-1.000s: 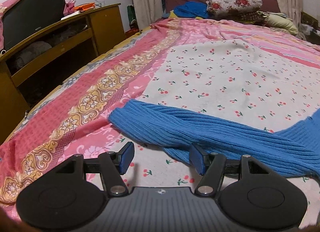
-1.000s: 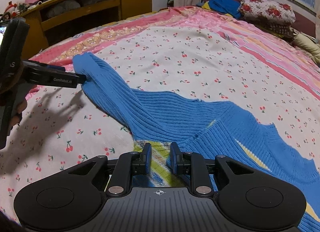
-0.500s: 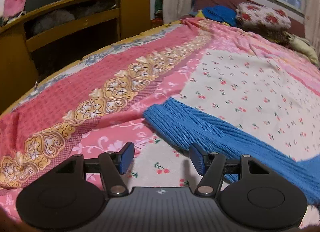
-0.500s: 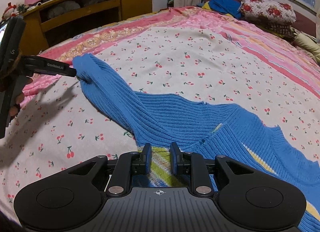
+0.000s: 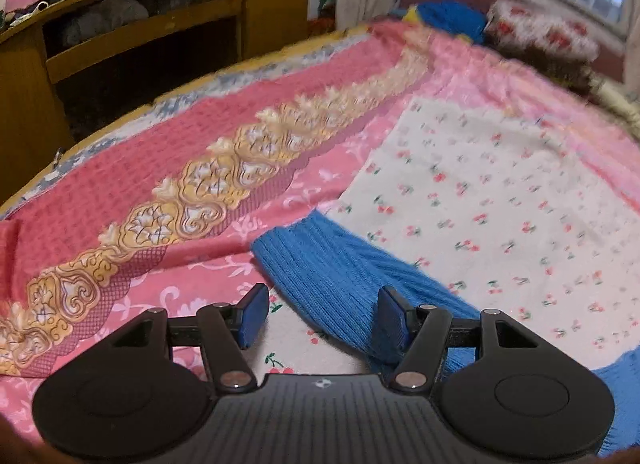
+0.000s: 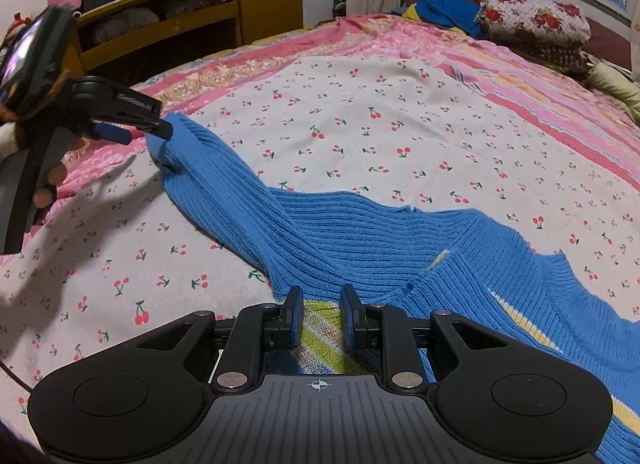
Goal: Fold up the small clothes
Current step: 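Close the left gripper on the blue sleeve cuff, then carry the sleeve across the sweater body and release it with the left gripper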
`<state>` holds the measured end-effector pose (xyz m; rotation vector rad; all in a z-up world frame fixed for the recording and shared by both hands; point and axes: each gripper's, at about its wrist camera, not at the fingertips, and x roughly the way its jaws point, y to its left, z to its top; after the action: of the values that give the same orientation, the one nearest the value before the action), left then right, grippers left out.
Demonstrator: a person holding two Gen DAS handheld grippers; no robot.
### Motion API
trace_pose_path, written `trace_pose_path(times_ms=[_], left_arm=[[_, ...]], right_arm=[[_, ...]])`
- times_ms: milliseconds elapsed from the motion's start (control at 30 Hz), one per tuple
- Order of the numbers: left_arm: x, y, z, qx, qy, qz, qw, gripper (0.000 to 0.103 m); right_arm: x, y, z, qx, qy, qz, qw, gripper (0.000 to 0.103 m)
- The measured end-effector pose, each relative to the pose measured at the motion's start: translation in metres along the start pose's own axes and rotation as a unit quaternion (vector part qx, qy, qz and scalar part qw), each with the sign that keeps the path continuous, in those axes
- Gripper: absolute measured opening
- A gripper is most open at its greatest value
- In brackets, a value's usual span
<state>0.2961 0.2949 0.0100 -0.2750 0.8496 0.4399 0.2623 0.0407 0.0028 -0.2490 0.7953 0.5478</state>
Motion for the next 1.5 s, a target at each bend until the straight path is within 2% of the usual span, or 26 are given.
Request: trace_pose_path(times_ms=[67,167,267,367,433,467,533,567,733,867,933,1000,1100,1233,1300,1333,1433,1500], left_arm=[[0.006,0.001,0.002,-0.018,0.014,0.004,0.9997,0.065],[0.007,0.006,0.003,-0.053,0.022,-0.011,0.9983,0.063],[0.001,-0.002,0.004,-0.037,0.009,0.002,0.9993,0.063],[-0.001,-0.009,0.006,-0.027,0.008,-0.001,0.9996,0.060],[0.003,-0.013,0.006,-0.019,0.014,0.006,0.9997,0.038],[0.006,-0.014,0.006,-0.017,0.021,0.009,0.9996,0.034],[0.011,-0.012,0.004,-0.019,0.030,0.009,0.9994,0.019],[0.012,-0.010,0.003,-0.022,0.032,0.006,0.9992,0.018],[-0.012,-0.005,-0.001,-0.028,-0.008,-0.037,0.9989,0.014],[-0.047,-0.021,0.004,-0.008,-0.038,-0.109,0.9933,0.014],[-0.068,-0.037,0.005,0.008,-0.049,-0.157,0.9863,0.014],[-0.087,-0.055,0.003,0.027,-0.055,-0.209,0.9759,0.014],[-0.115,-0.090,-0.011,0.073,-0.050,-0.285,0.9544,0.014],[-0.145,-0.136,-0.051,0.153,-0.037,-0.347,0.9247,0.014],[-0.147,-0.155,-0.075,0.191,-0.021,-0.360,0.9129,0.014],[-0.146,-0.165,-0.088,0.217,-0.020,-0.353,0.9099,0.015],[-0.136,-0.186,-0.122,0.279,-0.013,-0.319,0.9054,0.015],[-0.133,-0.193,-0.137,0.295,-0.001,-0.317,0.9017,0.015]], right_arm=[[-0.001,-0.001,-0.001,0.002,-0.001,0.001,1.000,0.022],[-0.002,-0.002,-0.001,0.007,-0.002,0.004,1.000,0.022],[-0.002,-0.004,-0.003,0.012,-0.003,0.008,1.000,0.022],[-0.002,-0.006,-0.004,0.017,-0.004,0.010,1.000,0.022],[-0.002,-0.007,-0.004,0.020,-0.005,0.012,1.000,0.022],[-0.003,-0.007,-0.004,0.021,-0.005,0.012,1.000,0.022],[-0.004,-0.008,-0.005,0.023,-0.006,0.012,1.000,0.022],[-0.005,-0.008,-0.005,0.024,-0.007,0.012,1.000,0.022],[-0.012,-0.014,-0.007,0.033,-0.015,0.012,0.999,0.022],[-0.021,-0.020,-0.011,0.046,-0.024,0.011,0.999,0.022],[-0.027,-0.024,-0.013,0.053,-0.029,0.008,0.998,0.022],[-0.035,-0.028,-0.015,0.059,-0.033,0.006,0.998,0.022],[-0.047,-0.034,-0.020,0.065,-0.040,-0.001,0.997,0.022],[-0.069,-0.050,-0.031,0.087,-0.050,-0.016,0.995,0.022],[-0.080,-0.061,-0.041,0.104,-0.052,-0.025,0.993,0.022],[-0.085,-0.068,-0.048,0.114,-0.052,-0.031,0.992,0.022],[-0.096,-0.087,-0.066,0.141,-0.043,-0.049,0.988,0.022],[-0.101,-0.100,-0.077,0.166,-0.036,-0.054,0.984,0.022]])
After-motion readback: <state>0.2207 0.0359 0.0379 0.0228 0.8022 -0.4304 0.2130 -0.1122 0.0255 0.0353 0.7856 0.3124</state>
